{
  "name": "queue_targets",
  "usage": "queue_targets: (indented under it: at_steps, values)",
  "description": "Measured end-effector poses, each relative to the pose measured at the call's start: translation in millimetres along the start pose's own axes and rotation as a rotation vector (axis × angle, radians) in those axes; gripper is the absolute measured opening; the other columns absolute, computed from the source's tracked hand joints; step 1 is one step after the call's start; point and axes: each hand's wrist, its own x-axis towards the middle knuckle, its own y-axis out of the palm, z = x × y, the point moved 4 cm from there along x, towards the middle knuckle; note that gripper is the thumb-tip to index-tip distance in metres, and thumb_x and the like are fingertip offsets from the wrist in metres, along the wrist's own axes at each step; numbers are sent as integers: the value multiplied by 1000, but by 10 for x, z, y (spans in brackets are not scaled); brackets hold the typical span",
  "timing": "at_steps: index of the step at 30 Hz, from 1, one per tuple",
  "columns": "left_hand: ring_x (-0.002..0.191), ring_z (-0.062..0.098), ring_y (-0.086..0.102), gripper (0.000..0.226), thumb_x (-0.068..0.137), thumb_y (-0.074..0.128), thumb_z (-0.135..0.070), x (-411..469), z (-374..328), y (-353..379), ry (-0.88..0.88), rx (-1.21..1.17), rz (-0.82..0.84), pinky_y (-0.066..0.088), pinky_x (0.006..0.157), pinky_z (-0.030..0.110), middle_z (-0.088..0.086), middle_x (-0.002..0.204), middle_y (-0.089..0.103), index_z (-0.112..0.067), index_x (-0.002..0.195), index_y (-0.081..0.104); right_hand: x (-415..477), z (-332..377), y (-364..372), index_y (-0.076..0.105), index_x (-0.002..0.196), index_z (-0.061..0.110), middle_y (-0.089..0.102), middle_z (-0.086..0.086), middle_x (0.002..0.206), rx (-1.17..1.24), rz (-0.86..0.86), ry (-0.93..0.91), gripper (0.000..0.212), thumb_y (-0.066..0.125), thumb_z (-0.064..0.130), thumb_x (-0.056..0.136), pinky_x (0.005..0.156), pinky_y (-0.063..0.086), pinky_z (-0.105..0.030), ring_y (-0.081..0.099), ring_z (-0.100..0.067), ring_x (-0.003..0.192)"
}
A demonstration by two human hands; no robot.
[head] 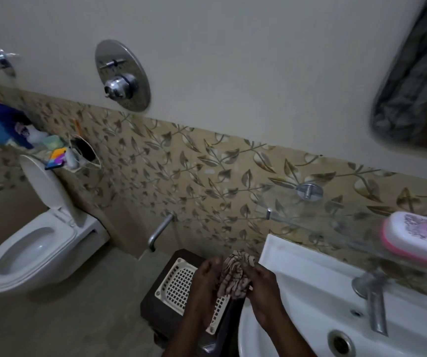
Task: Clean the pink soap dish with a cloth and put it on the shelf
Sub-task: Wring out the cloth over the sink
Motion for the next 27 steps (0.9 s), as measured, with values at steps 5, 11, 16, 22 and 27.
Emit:
queue_targets:
  at_steps: [5, 11, 16, 22, 27]
  values:
    - [97, 29, 75, 28, 84, 76, -26, 113, 39, -169, -15, -35, 38, 60, 74, 30, 22, 110, 76, -8, 106, 77, 77, -109, 202, 72, 107, -4, 72, -26, 108, 117, -1, 105, 28, 58, 17, 94, 100, 49, -54, 66, -43, 107]
    - [108, 37, 71, 38, 96, 59, -25, 269, 233, -472, -128, -246, 103, 60, 85, 40, 28, 121, 70, 4, 119, 70, 129, -288, 371, 66, 117, -2, 71, -26, 112, 38, 26, 95, 35, 52, 24, 99, 99, 47, -61, 65, -44, 108]
    - [90, 36, 74, 23, 81, 74, -3, 468, 446, -987, -167, 44, -115, 62, 78, 42, 27, 104, 76, 2, 103, 76, 328, -491, 379, 68, 112, 3, 73, -23, 104, -108, -40, 122, 24, 62, -2, 89, 89, 55, -59, 69, -41, 97]
    - [87, 18, 71, 25, 85, 68, -23, 934, 638, -1976, -187, 967, -354, 52, 74, 28, 4, 98, 78, -20, 109, 76, 713, -1423, 328, 62, 118, -4, 67, -28, 114, -590, -212, 153, 44, 56, -11, 75, 91, 55, -49, 65, -35, 101]
    - [88, 14, 70, 34, 85, 73, -24, 1424, 948, -2245, -194, 1065, -212, 53, 79, 26, 7, 110, 76, -18, 118, 72, 1115, -1954, 373, 61, 113, -16, 68, -30, 111, -584, -314, 184, 40, 47, -18, 76, 93, 54, -49, 66, -40, 105]
